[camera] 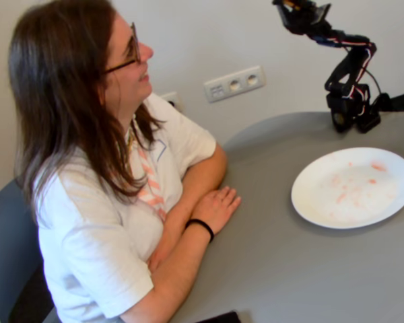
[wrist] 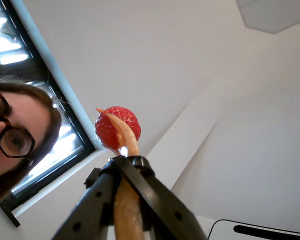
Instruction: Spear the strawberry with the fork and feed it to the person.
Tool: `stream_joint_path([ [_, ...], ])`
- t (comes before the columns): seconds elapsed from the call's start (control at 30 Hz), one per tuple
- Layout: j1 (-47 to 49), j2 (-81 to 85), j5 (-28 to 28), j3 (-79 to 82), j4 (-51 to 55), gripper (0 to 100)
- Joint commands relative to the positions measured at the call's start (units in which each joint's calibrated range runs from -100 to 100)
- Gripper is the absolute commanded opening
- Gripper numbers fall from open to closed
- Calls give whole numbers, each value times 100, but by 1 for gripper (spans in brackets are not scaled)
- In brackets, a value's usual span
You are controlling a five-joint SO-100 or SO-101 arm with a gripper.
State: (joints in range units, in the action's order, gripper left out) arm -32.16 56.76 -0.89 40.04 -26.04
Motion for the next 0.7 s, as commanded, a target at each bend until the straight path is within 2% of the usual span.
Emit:
stream_joint_path([
  [0.0, -463, -1233, -331, -1533, -33, 1],
  [0.07, -881, -2080, -698, -2444, -16, 1],
  [0.23, -1389, -3631, -1133, -3868, 2, 1],
  [0.33, -1441, -5130, -1102, -4932, 10, 1],
  [0.67, -1403, -7764, -1075, -7538, 19, 1],
])
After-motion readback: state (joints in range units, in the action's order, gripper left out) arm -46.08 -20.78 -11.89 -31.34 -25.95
